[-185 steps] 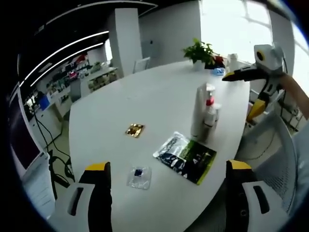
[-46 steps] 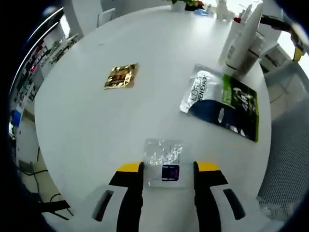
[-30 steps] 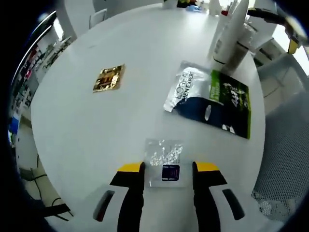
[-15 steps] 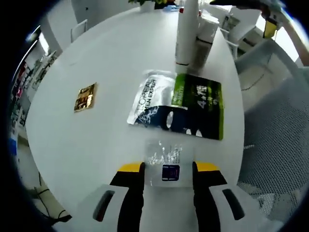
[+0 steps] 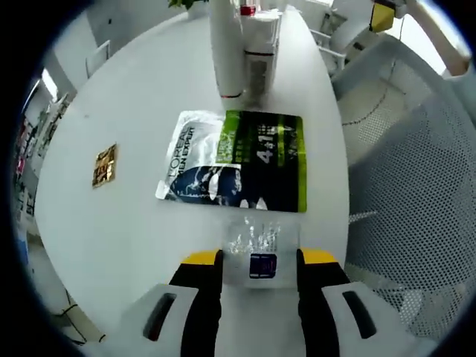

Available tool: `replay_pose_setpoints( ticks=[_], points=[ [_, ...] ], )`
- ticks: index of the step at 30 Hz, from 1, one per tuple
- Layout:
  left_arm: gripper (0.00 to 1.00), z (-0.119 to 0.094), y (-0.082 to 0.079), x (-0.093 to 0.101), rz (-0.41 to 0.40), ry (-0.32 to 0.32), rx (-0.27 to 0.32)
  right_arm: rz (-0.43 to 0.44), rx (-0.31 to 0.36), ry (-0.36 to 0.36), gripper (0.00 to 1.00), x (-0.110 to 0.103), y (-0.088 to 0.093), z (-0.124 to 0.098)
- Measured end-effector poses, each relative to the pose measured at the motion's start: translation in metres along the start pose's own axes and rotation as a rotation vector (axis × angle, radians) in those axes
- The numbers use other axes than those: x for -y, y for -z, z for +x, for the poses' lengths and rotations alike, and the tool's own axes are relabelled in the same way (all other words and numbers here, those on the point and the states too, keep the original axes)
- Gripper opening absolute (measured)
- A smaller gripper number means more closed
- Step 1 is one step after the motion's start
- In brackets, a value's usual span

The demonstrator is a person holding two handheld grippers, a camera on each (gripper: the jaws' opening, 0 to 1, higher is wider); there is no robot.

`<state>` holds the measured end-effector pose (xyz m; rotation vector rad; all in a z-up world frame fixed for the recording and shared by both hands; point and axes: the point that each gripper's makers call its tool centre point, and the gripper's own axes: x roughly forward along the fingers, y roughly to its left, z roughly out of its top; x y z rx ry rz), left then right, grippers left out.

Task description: Arrange the skincare products in the storage area until every visible bottle or jar stands upright without overlapping.

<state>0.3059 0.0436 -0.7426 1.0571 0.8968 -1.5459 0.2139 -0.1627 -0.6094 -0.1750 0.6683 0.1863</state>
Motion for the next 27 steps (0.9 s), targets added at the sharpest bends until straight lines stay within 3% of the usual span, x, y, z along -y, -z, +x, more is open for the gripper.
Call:
replay_pose_setpoints(
  ticks=[21, 27],
  points=[
    [0.38, 0.009, 0.002, 0.008, 0.024, 0.013, 0.003, 0.007, -0.006, 0.002, 1.0, -0.002, 0.004, -0.002],
    [0.51, 0.01, 0.001, 0.014, 0.057, 0.029, 0.018, 0.008, -0.014, -0.006, 1.0, -0.004, 0.005, 0.0]
  ],
)
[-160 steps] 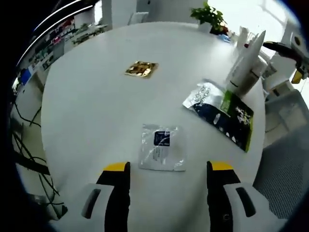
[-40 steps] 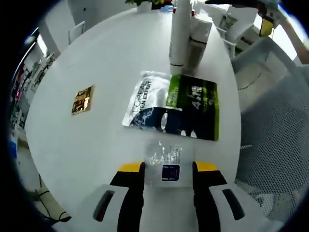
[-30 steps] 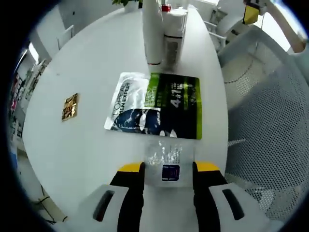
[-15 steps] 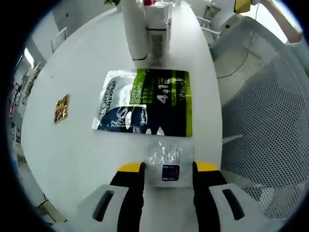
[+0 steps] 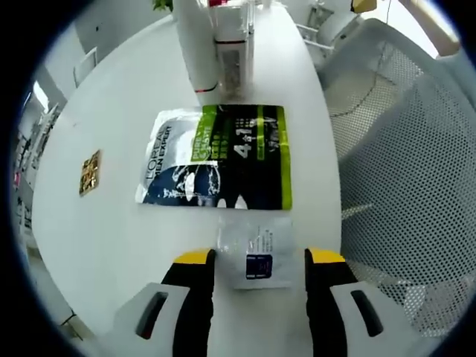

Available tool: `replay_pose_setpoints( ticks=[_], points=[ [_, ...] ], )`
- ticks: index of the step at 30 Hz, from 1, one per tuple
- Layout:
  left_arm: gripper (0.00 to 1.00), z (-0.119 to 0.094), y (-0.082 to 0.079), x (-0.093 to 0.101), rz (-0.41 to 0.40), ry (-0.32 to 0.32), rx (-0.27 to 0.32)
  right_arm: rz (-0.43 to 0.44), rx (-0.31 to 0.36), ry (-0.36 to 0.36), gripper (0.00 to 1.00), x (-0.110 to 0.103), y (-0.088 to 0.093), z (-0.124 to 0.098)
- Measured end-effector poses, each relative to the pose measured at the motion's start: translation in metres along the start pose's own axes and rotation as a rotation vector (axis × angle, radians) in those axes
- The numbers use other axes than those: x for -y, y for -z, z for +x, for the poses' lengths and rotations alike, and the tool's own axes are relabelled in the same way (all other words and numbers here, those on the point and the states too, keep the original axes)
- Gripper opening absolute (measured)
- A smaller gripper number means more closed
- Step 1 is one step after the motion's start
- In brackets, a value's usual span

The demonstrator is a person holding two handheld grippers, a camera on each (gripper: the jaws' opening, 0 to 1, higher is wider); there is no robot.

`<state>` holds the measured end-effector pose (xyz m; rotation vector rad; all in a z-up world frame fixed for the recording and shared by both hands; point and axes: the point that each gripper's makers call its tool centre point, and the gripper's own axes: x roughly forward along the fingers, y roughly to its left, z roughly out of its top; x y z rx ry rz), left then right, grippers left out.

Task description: Arrange the skincare products in the storage area until every visible bottle or jar stands upright without overlapping.

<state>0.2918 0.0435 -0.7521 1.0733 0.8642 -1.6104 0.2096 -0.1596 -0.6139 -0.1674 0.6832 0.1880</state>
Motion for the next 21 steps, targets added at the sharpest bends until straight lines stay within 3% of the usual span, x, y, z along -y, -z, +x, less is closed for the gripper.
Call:
replay_pose_setpoints(
  ticks=[10, 21],
  points=[
    [0.55, -0.002, -0.001, -0.009, -0.02, -0.003, -0.002, 0.001, -0.002, 0.001, 1.0, 0.002, 0.0, 0.0],
    [0.54, -0.016, -0.014, -0.05, -0.096, -0.04, 0.059, 0.026, -0.006, 0.009, 0.98, 0.008, 0.002, 0.002]
  ],
)
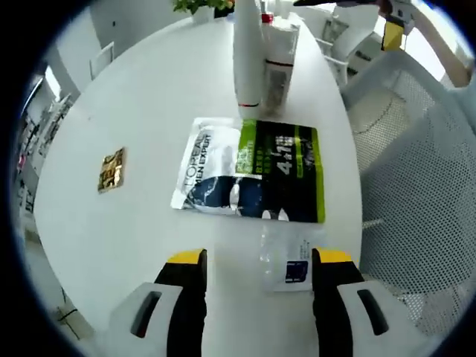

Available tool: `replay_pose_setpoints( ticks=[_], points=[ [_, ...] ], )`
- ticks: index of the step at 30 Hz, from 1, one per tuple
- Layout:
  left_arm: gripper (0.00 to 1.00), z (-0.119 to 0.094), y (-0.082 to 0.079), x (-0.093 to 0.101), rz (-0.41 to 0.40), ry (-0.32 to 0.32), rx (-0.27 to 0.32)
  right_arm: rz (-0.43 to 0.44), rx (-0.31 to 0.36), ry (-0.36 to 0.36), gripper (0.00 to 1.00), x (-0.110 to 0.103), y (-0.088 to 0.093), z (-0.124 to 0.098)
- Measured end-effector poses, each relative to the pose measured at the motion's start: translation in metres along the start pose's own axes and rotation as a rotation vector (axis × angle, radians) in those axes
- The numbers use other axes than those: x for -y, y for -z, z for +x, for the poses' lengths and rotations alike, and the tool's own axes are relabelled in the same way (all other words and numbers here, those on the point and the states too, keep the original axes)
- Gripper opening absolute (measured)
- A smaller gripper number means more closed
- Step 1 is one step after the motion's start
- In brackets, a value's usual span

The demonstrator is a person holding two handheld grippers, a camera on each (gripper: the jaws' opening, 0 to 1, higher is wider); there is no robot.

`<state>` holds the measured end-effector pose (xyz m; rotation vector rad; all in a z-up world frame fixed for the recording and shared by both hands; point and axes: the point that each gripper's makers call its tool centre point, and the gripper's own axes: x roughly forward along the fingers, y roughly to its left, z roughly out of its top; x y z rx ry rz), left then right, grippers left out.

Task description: Arrange the skincare products in the storage area until every visible bottle or jar stands upright without overlapping.

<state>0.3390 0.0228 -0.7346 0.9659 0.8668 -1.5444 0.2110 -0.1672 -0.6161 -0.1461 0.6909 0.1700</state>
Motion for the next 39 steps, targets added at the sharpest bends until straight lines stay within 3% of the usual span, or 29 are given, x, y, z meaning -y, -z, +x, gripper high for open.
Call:
replay_pose_setpoints(
  ticks=[16, 21, 23, 28, 33, 39],
  points=[
    [0.54, -0.001, -0.03, -0.076, -0.072, -0.095, 0.055, 0.016, -0.024, 0.009, 0.98, 0.012, 0.003, 0.007],
    [0.53, 0.005, -0.041, -0.094, -0.118, -0.079, 0.067, 0.029, -0.03, 0.017, 0.98, 0.017, 0.005, 0.008],
    [0.53, 0.008, -0.044, -0.103, -0.14, -0.086, 0.072, 0.033, -0.033, 0.019, 0.98, 0.018, 0.006, 0.008],
    [0.55, 0.015, -0.055, -0.118, -0.288, -0.098, 0.113, 0.052, -0.046, 0.024, 0.98, 0.021, 0.011, 0.009],
    [0.56, 0.019, -0.054, -0.144, -0.343, -0.143, 0.121, 0.068, -0.055, 0.032, 0.98, 0.026, 0.016, 0.01],
    [0.58, 0.028, -0.058, -0.151, -0.39, -0.147, 0.137, 0.08, -0.065, 0.034, 0.98, 0.029, 0.02, 0.012]
  ],
)
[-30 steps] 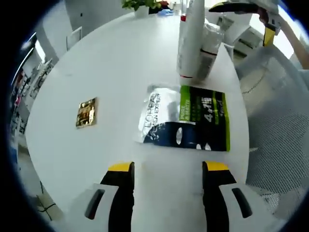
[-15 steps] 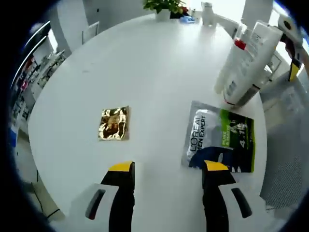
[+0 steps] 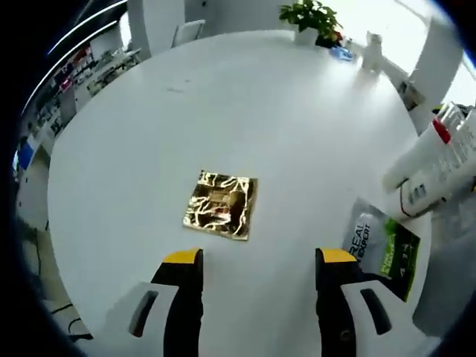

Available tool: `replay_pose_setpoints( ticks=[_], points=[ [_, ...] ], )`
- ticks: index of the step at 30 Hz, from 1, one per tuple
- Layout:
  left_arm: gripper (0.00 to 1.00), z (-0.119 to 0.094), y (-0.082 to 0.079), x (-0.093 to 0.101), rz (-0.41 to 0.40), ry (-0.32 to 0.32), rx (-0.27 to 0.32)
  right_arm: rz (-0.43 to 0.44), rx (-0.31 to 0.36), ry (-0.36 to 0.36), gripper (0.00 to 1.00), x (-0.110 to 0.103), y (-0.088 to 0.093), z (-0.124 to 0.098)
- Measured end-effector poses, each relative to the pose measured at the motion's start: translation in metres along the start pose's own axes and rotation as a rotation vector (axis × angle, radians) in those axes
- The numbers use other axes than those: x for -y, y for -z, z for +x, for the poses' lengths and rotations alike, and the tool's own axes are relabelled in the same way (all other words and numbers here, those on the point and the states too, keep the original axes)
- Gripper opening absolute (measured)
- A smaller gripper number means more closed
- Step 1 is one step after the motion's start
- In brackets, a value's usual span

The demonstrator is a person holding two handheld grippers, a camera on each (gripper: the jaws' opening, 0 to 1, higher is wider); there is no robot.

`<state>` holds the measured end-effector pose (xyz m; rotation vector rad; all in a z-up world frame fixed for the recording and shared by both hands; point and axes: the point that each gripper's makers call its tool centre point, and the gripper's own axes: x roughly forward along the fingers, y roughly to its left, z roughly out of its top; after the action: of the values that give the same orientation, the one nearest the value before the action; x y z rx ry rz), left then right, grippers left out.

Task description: Arrange the skincare products in the storage area until every visible bottle or jar stands upright without overlapping.

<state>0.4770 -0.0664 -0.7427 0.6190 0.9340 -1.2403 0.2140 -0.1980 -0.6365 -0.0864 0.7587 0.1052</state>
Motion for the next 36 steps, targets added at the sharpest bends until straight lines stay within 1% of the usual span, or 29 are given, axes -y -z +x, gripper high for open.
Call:
replay_pose_setpoints(
  ticks=[3, 4, 5, 7, 10, 18, 28, 32, 36],
  points=[
    [0.59, 0.007, 0.0, -0.004, -0.004, -0.012, -0.016, 0.005, -0.005, -0.001, 0.97, 0.001, 0.001, 0.002],
    [0.59, 0.007, -0.003, -0.005, 0.006, -0.017, -0.001, 0.006, -0.007, -0.002, 0.97, 0.001, 0.002, 0.002],
    [0.59, 0.008, -0.004, -0.006, -0.018, -0.015, -0.009, 0.008, -0.009, -0.003, 0.97, 0.001, 0.002, 0.002],
    [0.6, 0.01, -0.008, -0.006, -0.026, -0.005, -0.01, 0.01, -0.011, -0.002, 0.97, 0.002, 0.003, 0.003],
    [0.6, 0.012, -0.009, -0.005, -0.01, -0.001, -0.026, 0.017, -0.011, 0.002, 0.97, 0.004, 0.004, 0.003],
    [0.61, 0.021, -0.024, -0.006, 0.002, 0.007, -0.036, 0.03, -0.018, -0.002, 0.97, 0.002, 0.009, 0.004],
    [0.62, 0.038, -0.051, 0.004, 0.031, 0.035, -0.034, 0.045, -0.024, 0.006, 0.96, 0.007, 0.012, 0.004],
    [0.63, 0.045, -0.06, 0.011, 0.049, 0.044, -0.029, 0.052, -0.028, 0.008, 0.96, 0.008, 0.014, 0.004],
    [0.62, 0.049, -0.064, 0.013, 0.066, 0.043, -0.039, 0.055, -0.029, 0.009, 0.96, 0.009, 0.015, 0.004]
  ],
)
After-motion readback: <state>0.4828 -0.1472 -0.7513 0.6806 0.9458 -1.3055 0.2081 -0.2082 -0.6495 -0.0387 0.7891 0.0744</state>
